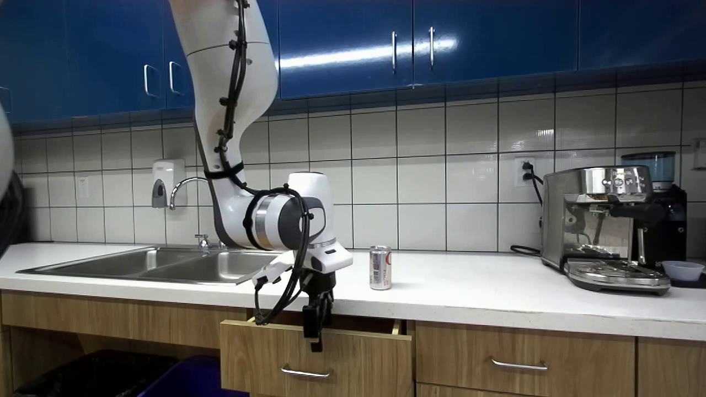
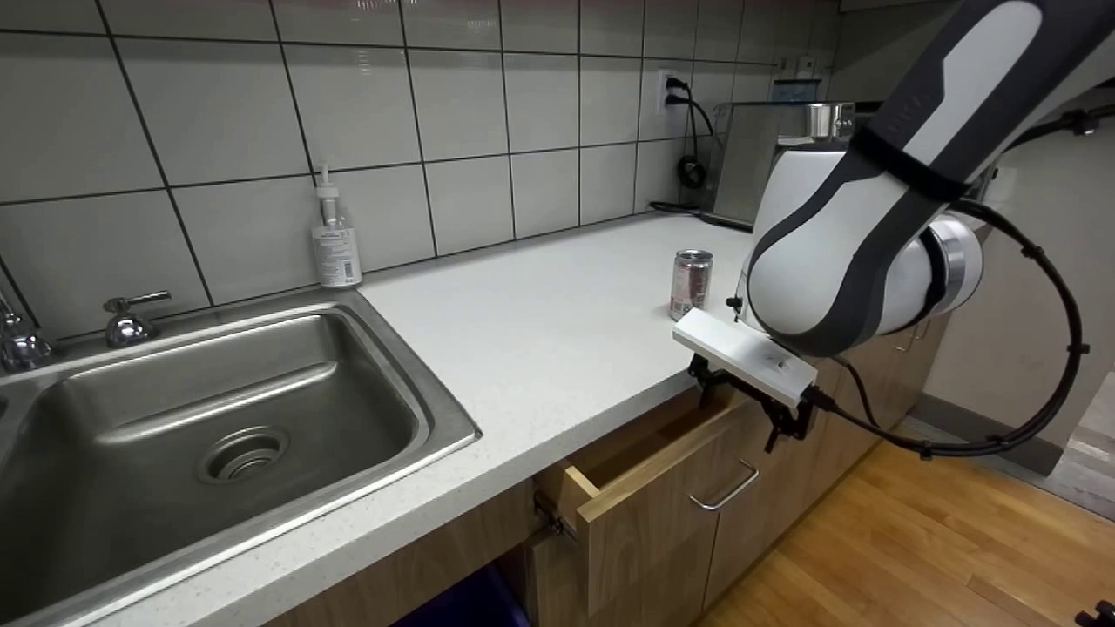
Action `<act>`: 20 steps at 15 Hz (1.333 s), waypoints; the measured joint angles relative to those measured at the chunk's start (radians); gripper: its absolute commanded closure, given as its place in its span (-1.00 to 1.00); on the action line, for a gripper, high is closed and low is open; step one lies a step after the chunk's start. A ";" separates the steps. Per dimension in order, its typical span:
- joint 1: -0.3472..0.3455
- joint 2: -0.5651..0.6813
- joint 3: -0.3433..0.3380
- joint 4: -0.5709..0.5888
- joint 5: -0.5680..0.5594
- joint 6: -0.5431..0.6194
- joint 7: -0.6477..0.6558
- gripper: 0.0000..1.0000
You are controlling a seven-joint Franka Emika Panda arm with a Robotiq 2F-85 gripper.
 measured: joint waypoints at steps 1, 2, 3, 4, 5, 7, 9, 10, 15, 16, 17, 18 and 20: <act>0.000 0.001 0.000 0.001 0.004 0.000 0.000 -1.00; 0.001 0.002 0.000 0.001 0.010 0.000 0.000 -1.00; 0.001 0.004 0.000 0.001 0.016 0.000 0.000 -1.00; 0.002 0.008 0.000 0.001 0.022 0.000 0.000 -1.00; 0.003 0.011 0.000 0.001 0.027 0.000 0.000 -1.00; 0.004 0.018 0.000 0.000 0.033 0.000 0.000 -1.00; 0.007 0.026 0.000 0.000 0.036 0.000 0.000 -1.00; 0.008 0.028 0.000 -0.002 0.036 0.000 0.000 -1.00; 0.019 0.029 0.000 -0.008 0.036 0.000 0.000 -1.00; 0.020 0.029 0.000 -0.008 0.036 0.000 0.000 -1.00; 0.021 0.029 -0.002 -0.008 0.036 0.000 0.000 -1.00; 0.024 0.029 -0.004 -0.008 0.036 0.000 0.000 -1.00; 0.031 0.029 -0.010 -0.010 0.036 0.001 0.003 -1.00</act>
